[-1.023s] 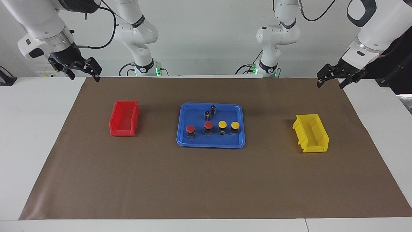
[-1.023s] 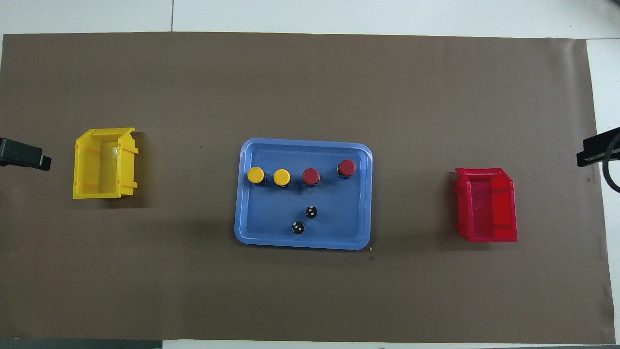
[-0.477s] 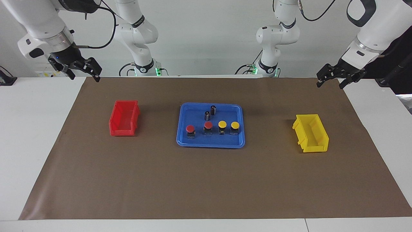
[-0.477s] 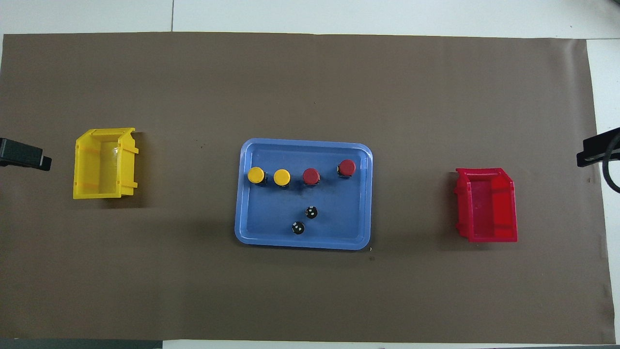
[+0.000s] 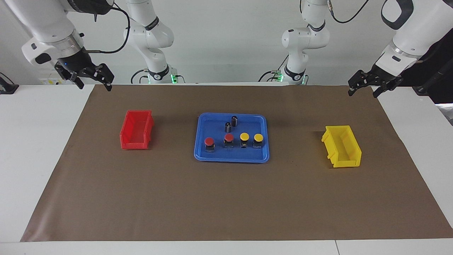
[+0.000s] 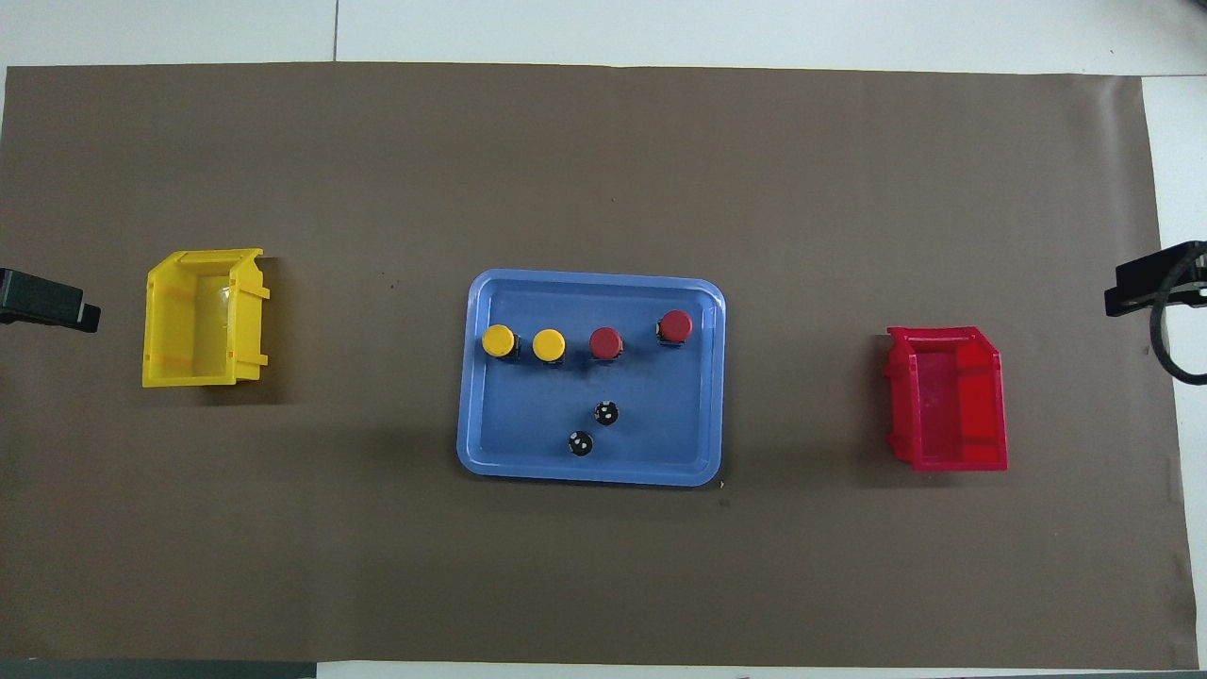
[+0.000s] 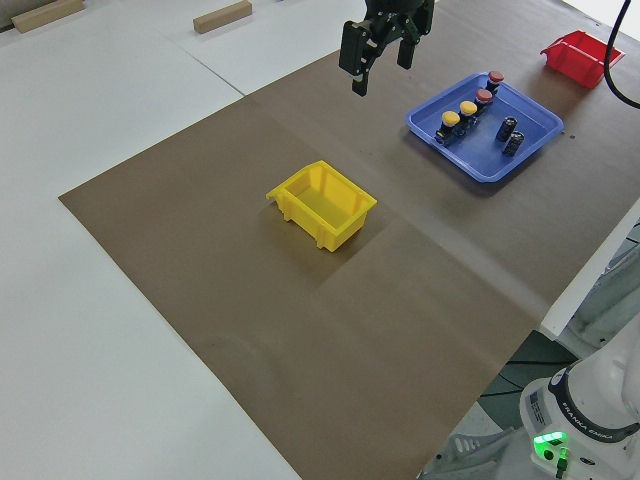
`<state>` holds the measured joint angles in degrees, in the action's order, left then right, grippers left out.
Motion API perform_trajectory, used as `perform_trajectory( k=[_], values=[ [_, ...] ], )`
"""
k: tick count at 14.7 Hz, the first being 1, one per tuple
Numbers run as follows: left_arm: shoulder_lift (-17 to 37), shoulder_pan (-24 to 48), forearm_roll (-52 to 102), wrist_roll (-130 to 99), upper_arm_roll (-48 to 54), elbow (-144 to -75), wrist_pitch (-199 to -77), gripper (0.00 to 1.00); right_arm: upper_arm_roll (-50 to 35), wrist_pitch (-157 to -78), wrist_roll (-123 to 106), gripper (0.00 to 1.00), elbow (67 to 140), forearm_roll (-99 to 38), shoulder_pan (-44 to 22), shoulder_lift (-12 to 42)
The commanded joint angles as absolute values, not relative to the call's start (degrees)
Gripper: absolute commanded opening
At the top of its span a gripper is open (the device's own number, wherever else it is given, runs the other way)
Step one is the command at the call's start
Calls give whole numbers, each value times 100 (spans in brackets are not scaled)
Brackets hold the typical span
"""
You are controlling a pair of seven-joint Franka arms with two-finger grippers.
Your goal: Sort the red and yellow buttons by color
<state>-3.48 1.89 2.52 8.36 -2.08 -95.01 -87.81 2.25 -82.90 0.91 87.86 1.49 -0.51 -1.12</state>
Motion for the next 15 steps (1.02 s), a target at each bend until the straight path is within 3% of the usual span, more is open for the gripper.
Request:
perform_trajectory(
  k=[1,5,8,11,15],
  values=[
    [-369,167,193,826,-193,-9545,-8789,100,167,-8464,279,100,8842,-8,-289,-71],
    [-369,167,193,826,-193,-9545,-8789,100,132,-8788,1607,100,8543,-326,-1254,429],
    [-369,167,193,826,-193,-9545,-8789,100,132,-9647,2404,100,8517,-290,-2072,1088],
    [-369,167,193,826,-193,-9545,-8789,100,132,-11017,2637,100,9216,-325,-2442,1353],
    [-369,167,193,826,-193,-9545,-8789,100,132,-12091,2672,100,10149,-316,-2698,1441]
  ],
)
